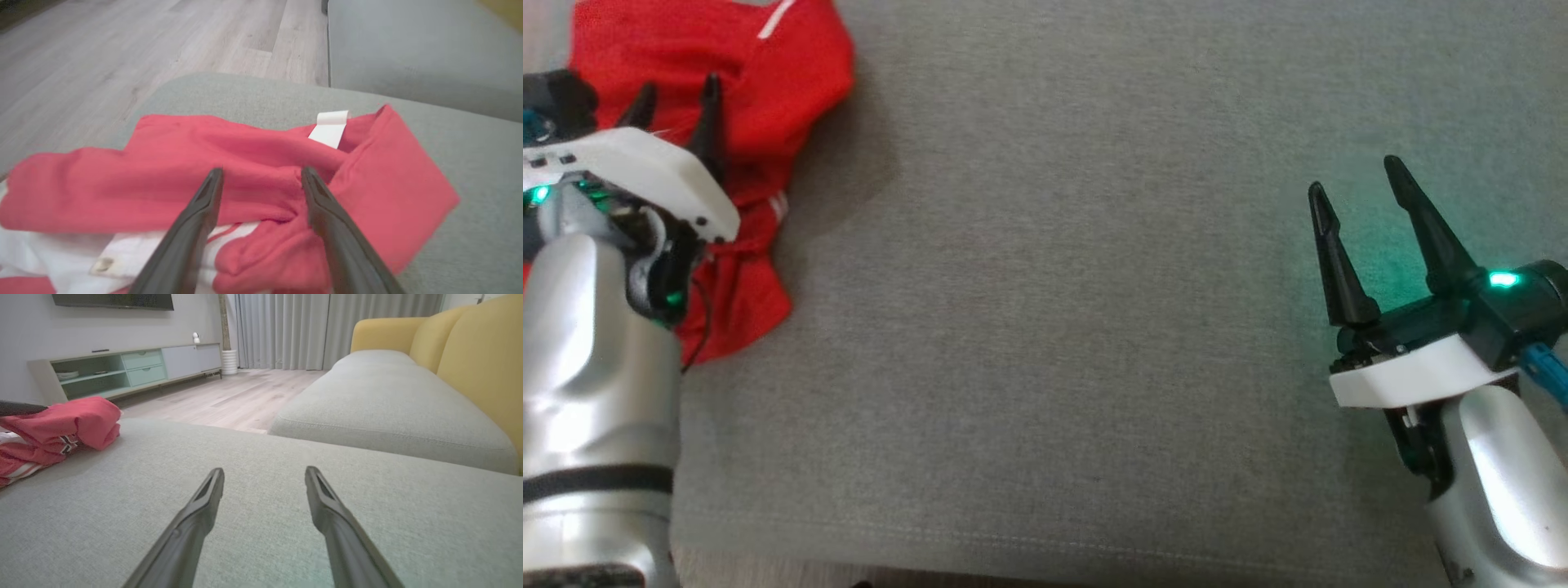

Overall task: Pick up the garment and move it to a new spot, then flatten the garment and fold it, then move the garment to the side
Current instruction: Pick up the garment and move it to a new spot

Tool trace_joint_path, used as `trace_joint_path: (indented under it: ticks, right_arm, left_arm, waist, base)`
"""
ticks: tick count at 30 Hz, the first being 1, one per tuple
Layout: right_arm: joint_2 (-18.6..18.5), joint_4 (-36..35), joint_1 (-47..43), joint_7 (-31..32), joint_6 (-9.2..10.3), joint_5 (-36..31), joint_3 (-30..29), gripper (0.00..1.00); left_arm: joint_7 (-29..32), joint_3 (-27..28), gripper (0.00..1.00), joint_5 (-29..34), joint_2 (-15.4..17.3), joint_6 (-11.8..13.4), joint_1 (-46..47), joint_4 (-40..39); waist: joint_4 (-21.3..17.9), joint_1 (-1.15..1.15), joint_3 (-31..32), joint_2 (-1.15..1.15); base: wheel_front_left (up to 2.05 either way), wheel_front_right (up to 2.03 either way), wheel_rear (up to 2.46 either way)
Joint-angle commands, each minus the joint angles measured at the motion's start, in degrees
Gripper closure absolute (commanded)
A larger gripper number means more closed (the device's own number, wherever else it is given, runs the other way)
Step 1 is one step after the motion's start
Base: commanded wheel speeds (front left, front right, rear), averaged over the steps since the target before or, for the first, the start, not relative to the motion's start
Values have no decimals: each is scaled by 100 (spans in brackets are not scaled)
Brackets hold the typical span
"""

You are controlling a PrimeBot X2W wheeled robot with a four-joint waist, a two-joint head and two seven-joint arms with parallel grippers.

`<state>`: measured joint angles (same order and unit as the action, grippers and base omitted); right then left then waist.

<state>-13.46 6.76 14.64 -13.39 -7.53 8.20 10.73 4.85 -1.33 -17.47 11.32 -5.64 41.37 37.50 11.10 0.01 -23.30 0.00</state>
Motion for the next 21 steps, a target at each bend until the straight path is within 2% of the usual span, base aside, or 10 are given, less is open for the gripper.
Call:
trace_joint_path:
  ticks: [1,4,5,6,7,10,14,21]
  right_arm:
    - [-52,-212,51,31,4,43,123,0]
    - [-63,-257,43,52,4,61,127,0]
    - [-64,-271,43,60,4,64,126,0]
    - [-60,-283,42,65,4,71,119,0]
    - [-48,-297,27,67,4,79,99,0]
    - [-26,-284,-27,58,4,99,54,0]
    - [41,-215,-120,21,4,129,6,0]
    - [207,-65,-412,-62,4,169,-206,0]
  left_arm:
    - [30,108,0,15,356,-26,278,-40]
    - [154,-42,0,104,470,-59,529,514]
    - [177,-95,13,150,512,-64,599,672]
    - [178,-150,65,201,541,-67,658,808]
    - [154,-217,100,250,559,-68,745,1039]
    - [109,-279,100,234,579,-94,827,1321]
    - [-300,-133,100,-7,618,-128,933,1391]
    - [-896,-21,100,-444,545,-169,818,673]
  waist:
    - [-134,-1,-113,0]
    - [-227,-1,-155,0]
    - [-256,-1,-169,0]
    - [-282,-1,-177,0]
    - [-320,-1,-158,0]
    - [-346,-1,-85,0]
    - [-357,-1,92,0]
    - [-243,-1,572,0]
  base:
    - [0,0,0]
    - [0,0,0]
    - [0,0,0]
    - [0,0,0]
    - [0,0,0]
    - [0,0,0]
    - [0,0,0]
    - [0,0,0]
